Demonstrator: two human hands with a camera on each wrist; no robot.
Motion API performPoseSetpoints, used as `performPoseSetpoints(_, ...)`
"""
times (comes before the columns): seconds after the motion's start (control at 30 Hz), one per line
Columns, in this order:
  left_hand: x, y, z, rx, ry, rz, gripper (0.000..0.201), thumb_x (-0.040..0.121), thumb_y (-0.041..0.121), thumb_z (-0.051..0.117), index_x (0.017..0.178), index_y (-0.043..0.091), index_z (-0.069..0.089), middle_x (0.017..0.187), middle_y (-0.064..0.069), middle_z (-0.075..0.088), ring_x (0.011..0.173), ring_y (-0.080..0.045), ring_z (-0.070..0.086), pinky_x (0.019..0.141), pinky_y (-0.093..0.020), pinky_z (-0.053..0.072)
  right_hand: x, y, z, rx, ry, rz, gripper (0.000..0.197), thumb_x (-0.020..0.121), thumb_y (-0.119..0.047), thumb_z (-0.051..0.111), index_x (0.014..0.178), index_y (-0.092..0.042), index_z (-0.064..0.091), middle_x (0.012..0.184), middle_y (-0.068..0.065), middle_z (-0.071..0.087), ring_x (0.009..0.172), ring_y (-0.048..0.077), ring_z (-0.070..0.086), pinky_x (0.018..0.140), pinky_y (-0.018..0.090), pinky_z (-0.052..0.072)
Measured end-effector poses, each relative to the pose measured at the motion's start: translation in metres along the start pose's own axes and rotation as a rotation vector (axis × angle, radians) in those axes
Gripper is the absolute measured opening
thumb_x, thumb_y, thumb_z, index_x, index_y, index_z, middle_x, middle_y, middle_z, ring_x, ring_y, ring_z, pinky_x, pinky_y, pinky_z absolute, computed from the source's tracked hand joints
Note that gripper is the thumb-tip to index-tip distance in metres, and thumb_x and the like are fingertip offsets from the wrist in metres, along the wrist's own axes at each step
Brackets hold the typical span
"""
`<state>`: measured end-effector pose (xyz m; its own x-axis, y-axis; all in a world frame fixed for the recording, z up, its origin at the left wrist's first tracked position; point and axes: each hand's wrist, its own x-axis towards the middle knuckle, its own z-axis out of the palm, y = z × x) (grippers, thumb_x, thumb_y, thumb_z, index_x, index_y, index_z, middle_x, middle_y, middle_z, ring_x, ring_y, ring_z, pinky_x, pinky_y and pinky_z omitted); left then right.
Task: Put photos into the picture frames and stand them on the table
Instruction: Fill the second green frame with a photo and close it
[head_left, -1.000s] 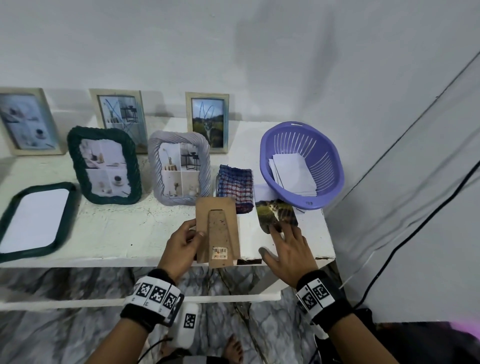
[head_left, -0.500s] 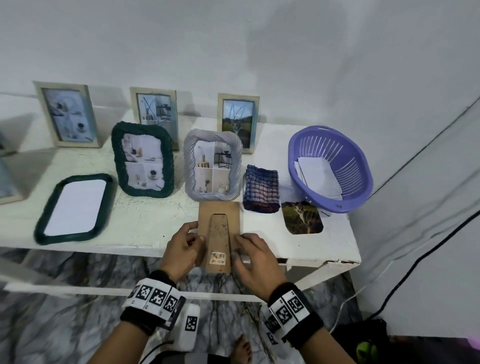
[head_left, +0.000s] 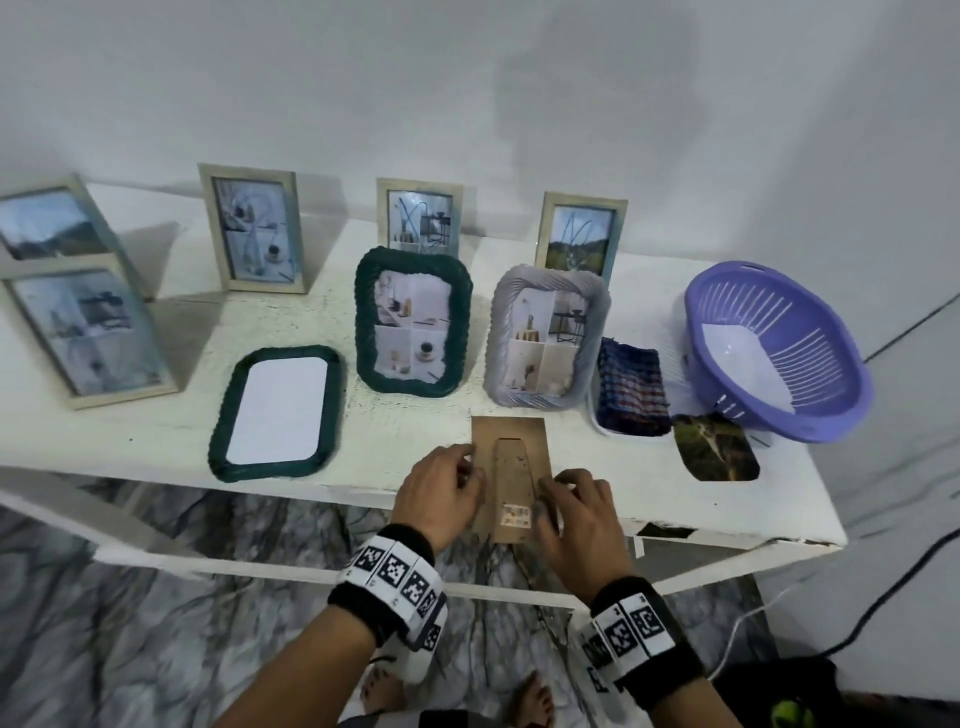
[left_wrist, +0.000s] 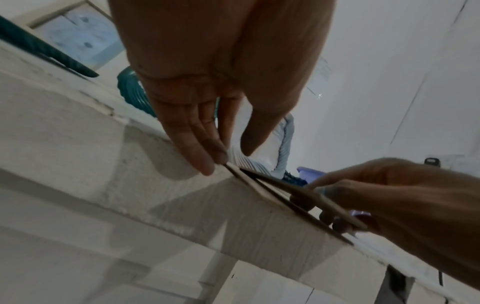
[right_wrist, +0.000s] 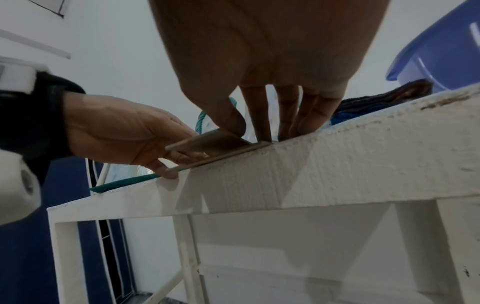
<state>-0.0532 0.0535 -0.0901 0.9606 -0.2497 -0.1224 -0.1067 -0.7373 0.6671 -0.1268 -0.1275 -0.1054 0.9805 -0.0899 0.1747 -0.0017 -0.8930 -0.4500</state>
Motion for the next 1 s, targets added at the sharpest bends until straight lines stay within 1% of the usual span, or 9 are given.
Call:
performPoseSetpoints(0.1, -0.008, -0.01, -0.016, -0.11, -0.054, 0.053, 0.038, 0.096, 0.028, 0.056, 0.133, 0.019, 0.054, 0.112, 0.003, 0.064, 0.091, -0.013, 0.063, 0.087, -0.034, 0.052, 0.004, -0.013, -0.002, -0.087, -0.012, 0.062, 0.037, 0.081, -0.031, 0.047, 0.105, -0.011, 0.068, 0.102, 0.015, 0.059, 0.084, 0.035, 0.054, 0.071, 0.046, 0.052)
performPoseSetpoints(0.23, -0.021, -0.043, -0.055, -0.142, 0.081, 0.088, 0.029, 0.095, 0.025, 0.058, 0.124, 0.025, 0.062, 0.102, 0.01, 0.066, 0.085, -0.006, 0.064, 0.081, -0.032, 0.054, 0.021, -0.061, 0.002, -0.103, 0.049, -0.035, 0.039, 0.081, -0.029, 0.045, 0.108, -0.009, 0.066, 0.106, 0.017, 0.059, 0.087, 0.035, 0.051, 0.075, 0.042, 0.048)
performPoseSetpoints(0.33, -0.024, -0.075, -0.091, -0.039, 0.268, 0.022, 0.024, 0.094, 0.023, 0.058, 0.117, 0.02, 0.066, 0.104, 0.003, 0.068, 0.089, -0.014, 0.064, 0.081, -0.034, 0.054, 0.042, -0.107, 0.019, -0.037, 0.026, -0.141, 0.04, 0.086, -0.034, 0.044, 0.11, -0.01, 0.067, 0.108, 0.013, 0.063, 0.093, 0.033, 0.056, 0.08, 0.04, 0.048)
performPoseSetpoints(0.43, -0.02, -0.109, -0.127, 0.079, 0.398, -0.151, 0.025, 0.094, 0.025, 0.058, 0.116, 0.018, 0.067, 0.11, -0.004, 0.067, 0.1, -0.024, 0.062, 0.083, -0.037, 0.051, 0.064, -0.152, 0.043, 0.051, -0.052, -0.24, 0.043, 0.086, -0.033, 0.04, 0.108, -0.009, 0.068, 0.104, 0.011, 0.064, 0.091, 0.032, 0.057, 0.074, 0.037, 0.051)
performPoseSetpoints(0.53, -0.014, -0.136, -0.153, 0.194, 0.362, -0.33, 0.032, 0.095, 0.032, 0.054, 0.122, 0.017, 0.064, 0.116, -0.009, 0.063, 0.109, -0.03, 0.057, 0.085, -0.04, 0.048, 0.086, -0.188, 0.07, 0.037, -0.121, -0.324, 0.044, 0.087, -0.033, 0.037, 0.101, -0.006, 0.069, 0.094, 0.011, 0.064, 0.083, 0.033, 0.056, 0.071, 0.037, 0.051)
performPoseSetpoints(0.67, -0.005, -0.151, -0.163, 0.272, 0.257, -0.443, 0.032, 0.096, 0.036, 0.048, 0.114, 0.014, 0.063, 0.113, -0.013, 0.054, 0.109, -0.032, 0.052, 0.083, -0.04, 0.044, 0.107, -0.21, 0.099, -0.041, -0.205, -0.343, 0.046, 0.087, -0.034, 0.034, 0.095, -0.005, 0.069, 0.092, 0.012, 0.064, 0.081, 0.035, 0.053, 0.069, 0.042, 0.048)
performPoseSetpoints(0.77, -0.003, -0.158, -0.16, 0.224, 0.245, -0.453, 0.034, 0.097, 0.037, 0.047, 0.113, 0.01, 0.061, 0.113, -0.015, 0.055, 0.111, -0.034, 0.052, 0.087, -0.042, 0.045, 0.111, -0.214, 0.11, -0.095, -0.272, -0.317, 0.043, 0.087, -0.033, 0.037, 0.096, -0.006, 0.07, 0.095, 0.013, 0.063, 0.086, 0.035, 0.052, 0.072, 0.042, 0.048)
performPoseSetpoints(0.83, -0.003, -0.16, -0.16, 0.183, 0.256, -0.448, 0.034, 0.097, 0.037, 0.046, 0.113, 0.01, 0.062, 0.111, -0.015, 0.057, 0.109, -0.034, 0.054, 0.087, -0.04, 0.045, 0.11, -0.214, 0.114, -0.086, -0.291, -0.301, 0.051, 0.087, -0.036, 0.029, 0.099, -0.007, 0.07, 0.097, 0.012, 0.061, 0.088, 0.035, 0.051, 0.075, 0.044, 0.049)
performPoseSetpoints(1.0, -0.005, -0.161, -0.162, 0.107, 0.268, -0.453, 0.037, 0.096, 0.038, 0.049, 0.122, 0.016, 0.063, 0.119, -0.012, 0.059, 0.112, -0.031, 0.054, 0.091, -0.038, 0.046, 0.111, -0.214, 0.119, -0.042, -0.245, -0.278, 0.055, 0.085, -0.037, 0.026, 0.094, -0.007, 0.072, 0.092, 0.011, 0.062, 0.083, 0.034, 0.052, 0.073, 0.043, 0.049)
